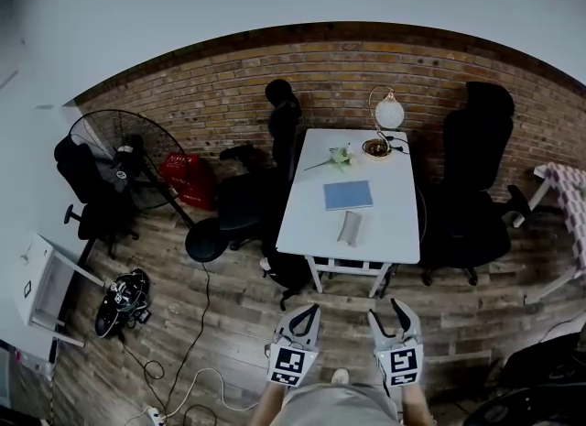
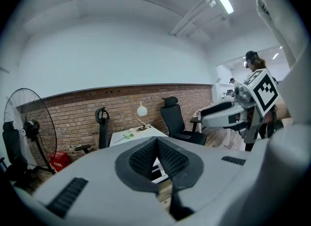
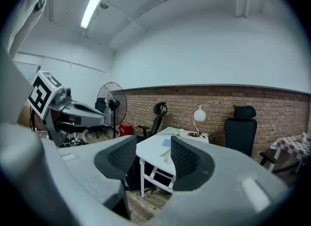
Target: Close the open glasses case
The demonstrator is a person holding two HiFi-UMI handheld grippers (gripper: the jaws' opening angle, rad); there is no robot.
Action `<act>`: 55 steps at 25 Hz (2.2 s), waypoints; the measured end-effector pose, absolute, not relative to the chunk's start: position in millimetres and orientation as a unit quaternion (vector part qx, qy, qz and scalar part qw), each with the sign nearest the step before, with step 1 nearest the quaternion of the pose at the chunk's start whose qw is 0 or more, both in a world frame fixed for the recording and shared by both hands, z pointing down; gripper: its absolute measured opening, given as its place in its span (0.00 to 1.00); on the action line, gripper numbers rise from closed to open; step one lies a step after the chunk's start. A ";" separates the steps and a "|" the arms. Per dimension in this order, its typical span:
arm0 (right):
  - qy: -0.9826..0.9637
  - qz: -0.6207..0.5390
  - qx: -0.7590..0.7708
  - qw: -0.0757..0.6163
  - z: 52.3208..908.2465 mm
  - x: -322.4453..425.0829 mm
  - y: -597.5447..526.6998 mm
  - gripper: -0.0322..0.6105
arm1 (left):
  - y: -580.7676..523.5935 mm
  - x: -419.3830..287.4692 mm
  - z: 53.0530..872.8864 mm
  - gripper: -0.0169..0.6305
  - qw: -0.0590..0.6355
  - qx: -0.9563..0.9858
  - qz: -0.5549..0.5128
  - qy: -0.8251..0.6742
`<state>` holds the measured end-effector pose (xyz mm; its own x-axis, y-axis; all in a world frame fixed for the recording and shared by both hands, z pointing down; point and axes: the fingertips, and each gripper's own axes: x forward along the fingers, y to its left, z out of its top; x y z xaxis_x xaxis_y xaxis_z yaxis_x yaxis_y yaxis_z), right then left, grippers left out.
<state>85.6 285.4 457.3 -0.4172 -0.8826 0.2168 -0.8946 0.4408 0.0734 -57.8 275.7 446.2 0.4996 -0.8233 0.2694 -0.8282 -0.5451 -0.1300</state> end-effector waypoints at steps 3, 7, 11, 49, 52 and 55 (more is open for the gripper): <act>-0.846 0.021 0.522 0.108 454.4 91.9 277.2 0.40 | 270.1 -50.9 445.2 0.03 0.006 0.864 0.153 -0.480; -0.842 0.029 0.527 0.109 456.5 99.9 269.3 0.40 | 263.7 -46.1 447.4 0.03 0.005 0.863 0.155 -0.482; -0.844 0.027 0.526 0.102 454.0 104.6 262.9 0.40 | 255.8 -40.6 445.1 0.03 0.002 0.863 0.155 -0.482; -0.818 0.054 0.562 0.114 468.4 82.1 92.0 0.40 | 78.7 -50.2 459.1 0.03 0.003 0.889 0.163 -0.427; -0.814 0.058 0.566 0.118 467.7 78.8 75.2 0.40 | 59.8 -52.7 460.3 0.03 0.006 0.893 0.162 -0.420; -0.806 0.060 0.576 0.121 464.3 76.5 57.8 0.40 | 41.0 -55.4 460.7 0.03 0.008 0.896 0.162 -0.414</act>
